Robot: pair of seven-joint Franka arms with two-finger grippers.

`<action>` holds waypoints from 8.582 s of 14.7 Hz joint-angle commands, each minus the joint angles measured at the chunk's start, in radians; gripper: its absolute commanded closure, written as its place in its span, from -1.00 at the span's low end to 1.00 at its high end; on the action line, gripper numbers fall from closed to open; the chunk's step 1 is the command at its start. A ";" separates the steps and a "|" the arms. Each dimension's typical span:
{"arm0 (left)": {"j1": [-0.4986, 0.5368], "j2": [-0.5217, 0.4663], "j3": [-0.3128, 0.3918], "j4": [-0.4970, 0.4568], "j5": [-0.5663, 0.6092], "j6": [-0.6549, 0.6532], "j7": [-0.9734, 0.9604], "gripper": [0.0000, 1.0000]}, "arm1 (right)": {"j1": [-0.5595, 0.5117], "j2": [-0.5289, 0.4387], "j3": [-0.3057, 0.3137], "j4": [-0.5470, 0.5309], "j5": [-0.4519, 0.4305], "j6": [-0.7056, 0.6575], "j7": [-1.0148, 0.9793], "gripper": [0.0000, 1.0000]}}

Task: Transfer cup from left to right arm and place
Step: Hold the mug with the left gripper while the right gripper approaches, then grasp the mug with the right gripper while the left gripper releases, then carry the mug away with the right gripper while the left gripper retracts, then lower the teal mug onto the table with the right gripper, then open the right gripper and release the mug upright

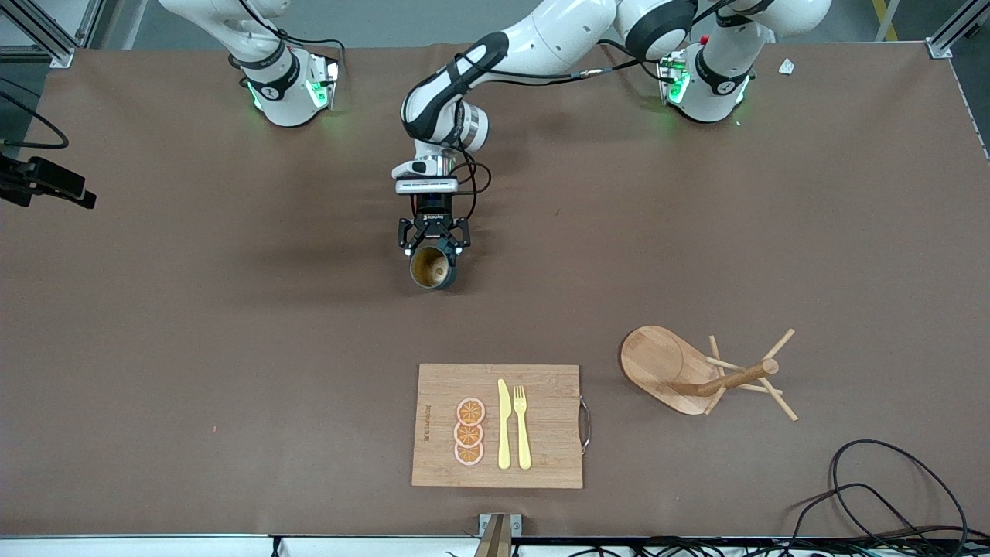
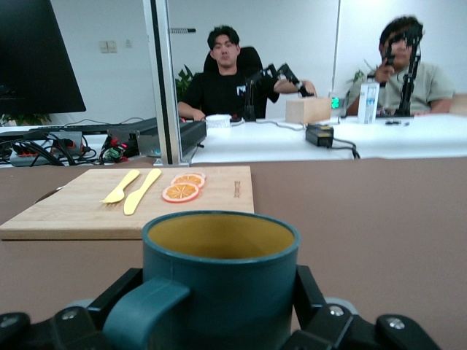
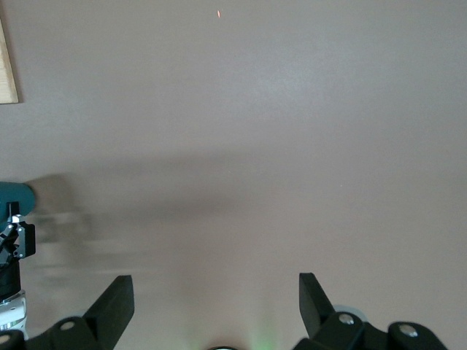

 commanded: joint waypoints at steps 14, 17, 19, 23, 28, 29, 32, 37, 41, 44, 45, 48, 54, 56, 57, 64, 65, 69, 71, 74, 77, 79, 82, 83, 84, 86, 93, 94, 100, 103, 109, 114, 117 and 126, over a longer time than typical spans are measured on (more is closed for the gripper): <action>-0.041 0.047 0.021 0.030 0.021 -0.045 -0.058 -1.00 | -0.023 0.082 0.015 0.013 -0.005 0.043 0.007 -1.00; -0.041 0.021 -0.001 0.034 -0.033 -0.043 0.004 -1.00 | -0.022 0.081 0.015 0.012 0.004 0.035 0.017 -1.00; -0.037 -0.001 -0.025 0.041 -0.096 -0.043 0.075 -1.00 | -0.022 0.081 0.015 0.010 0.006 0.035 0.018 -1.00; -0.037 -0.036 -0.048 0.053 -0.209 -0.043 0.127 -1.00 | -0.013 0.079 0.018 0.002 0.007 0.035 0.102 -1.00; -0.026 -0.142 -0.056 0.054 -0.419 -0.034 0.244 -1.00 | 0.048 0.078 0.020 -0.038 0.042 0.040 0.376 -1.00; -0.008 -0.177 -0.058 0.054 -0.482 -0.028 0.289 -1.00 | 0.073 0.078 0.021 -0.042 0.044 0.044 0.429 -1.00; 0.058 -0.302 -0.054 0.053 -0.681 0.009 0.458 -1.00 | 0.150 0.078 0.021 -0.100 0.046 0.093 0.588 -1.00; 0.231 -0.473 -0.053 0.047 -0.973 0.078 0.829 -1.00 | 0.280 0.072 0.024 -0.244 0.059 0.245 0.840 -1.00; 0.397 -0.571 -0.054 0.048 -1.205 0.116 1.110 -1.00 | 0.416 0.052 0.023 -0.408 0.062 0.416 1.021 -1.00; 0.537 -0.637 -0.053 0.050 -1.387 0.113 1.357 -1.00 | 0.531 0.053 0.024 -0.542 0.064 0.613 1.147 -1.00; 0.580 -0.657 -0.053 0.048 -1.430 0.109 1.414 -1.00 | 0.565 0.056 0.024 -0.582 0.064 0.683 1.193 -1.00; 0.687 -0.708 -0.053 0.047 -1.547 0.057 1.576 -1.00 | 0.665 0.068 0.023 -0.646 0.064 0.820 1.285 -1.00; 0.888 -0.794 -0.053 0.037 -1.685 -0.103 1.924 -1.00 | 0.737 0.194 0.023 -0.645 0.064 0.970 1.353 -1.00; 0.946 -0.818 -0.051 0.036 -1.717 -0.155 2.017 -1.00 | 0.745 0.243 0.023 -0.639 0.064 1.027 1.362 -1.00; 0.972 -0.827 -0.051 0.036 -1.737 -0.183 2.031 -1.00 | 0.750 0.260 0.024 -0.637 0.064 1.049 1.371 -1.00; 1.046 -0.901 -0.051 -0.011 -1.782 -0.279 2.045 -1.00 | 0.785 0.337 0.023 -0.591 0.064 1.092 1.408 -0.32; 1.062 -0.922 -0.050 -0.034 -1.799 -0.278 2.046 -1.00 | 0.790 0.337 0.023 -0.590 0.064 1.092 1.408 -0.02; 1.106 -0.995 -0.045 -0.100 -1.814 -0.269 2.140 -1.00 | 0.808 0.338 0.023 -0.584 0.050 1.089 1.341 0.96; 1.125 -0.998 -0.048 -0.105 -1.816 -0.270 2.149 -1.00 | 0.805 0.338 0.023 -0.582 0.050 1.078 1.232 0.99; 1.137 -1.031 -0.042 -0.145 -1.816 -0.270 2.181 -1.00 | 0.791 0.328 0.018 -0.582 0.050 1.066 1.057 0.99; 1.157 -1.030 -0.048 -0.144 -1.814 -0.270 2.192 -1.00 | 0.728 0.300 0.017 -0.588 0.050 1.017 0.789 0.99; 1.161 -1.032 -0.044 -0.139 -1.814 -0.270 2.233 -1.00 | 0.660 0.266 0.015 -0.604 0.049 1.002 0.565 0.99; 1.186 -1.029 -0.030 -0.136 -1.814 -0.270 2.293 -1.00 | 0.518 0.227 0.017 -0.613 0.049 0.949 0.191 0.99; 1.195 -1.027 -0.030 -0.136 -1.814 -0.270 2.316 -1.00 | 0.482 0.213 0.017 -0.617 0.050 0.939 0.102 0.99; 1.197 -1.025 -0.028 -0.136 -1.814 -0.270 2.322 -1.00 | 0.439 0.205 0.017 -0.620 0.049 0.925 0.008 0.99; 1.197 -1.018 -0.028 -0.134 -1.814 -0.270 2.319 -1.00 | 0.357 0.200 0.017 -0.622 0.049 0.908 -0.219 0.99; 1.122 -1.013 0.004 -0.134 -1.814 -0.279 2.240 -1.00 | 0.112 0.217 0.015 -0.627 0.006 0.920 -0.791 0.99; 1.088 -1.015 0.033 -0.134 -1.814 -0.279 2.224 -1.00 | 0.086 0.225 0.015 -0.625 -0.047 0.935 -0.827 0.99; 1.030 -1.019 0.087 -0.124 -1.805 -0.281 2.229 -1.00 | 0.038 0.291 0.014 -0.587 -0.132 0.954 -0.841 0.99; 1.037 -1.021 0.082 -0.122 -1.803 -0.281 2.229 -1.00 | 0.000 0.329 0.017 -0.553 -0.207 0.954 -0.839 0.99; 1.037 -1.013 0.079 -0.117 -1.816 -0.281 2.223 -1.00 | -0.005 0.341 0.017 -0.550 -0.206 0.955 -0.830 0.72; 1.045 -1.013 0.079 -0.116 -1.819 -0.319 2.236 -1.00 | -0.022 0.348 0.018 -0.544 -0.200 0.943 -0.826 -1.00; 1.042 -1.012 0.084 -0.116 -1.816 -0.319 2.235 -1.00 | -0.022 0.334 0.020 -0.544 -0.179 0.928 -0.812 -1.00; 1.039 -1.004 0.077 -0.113 -1.820 -0.342 2.235 -1.00 | -0.033 0.191 0.017 -0.363 -0.017 0.520 -0.504 -1.00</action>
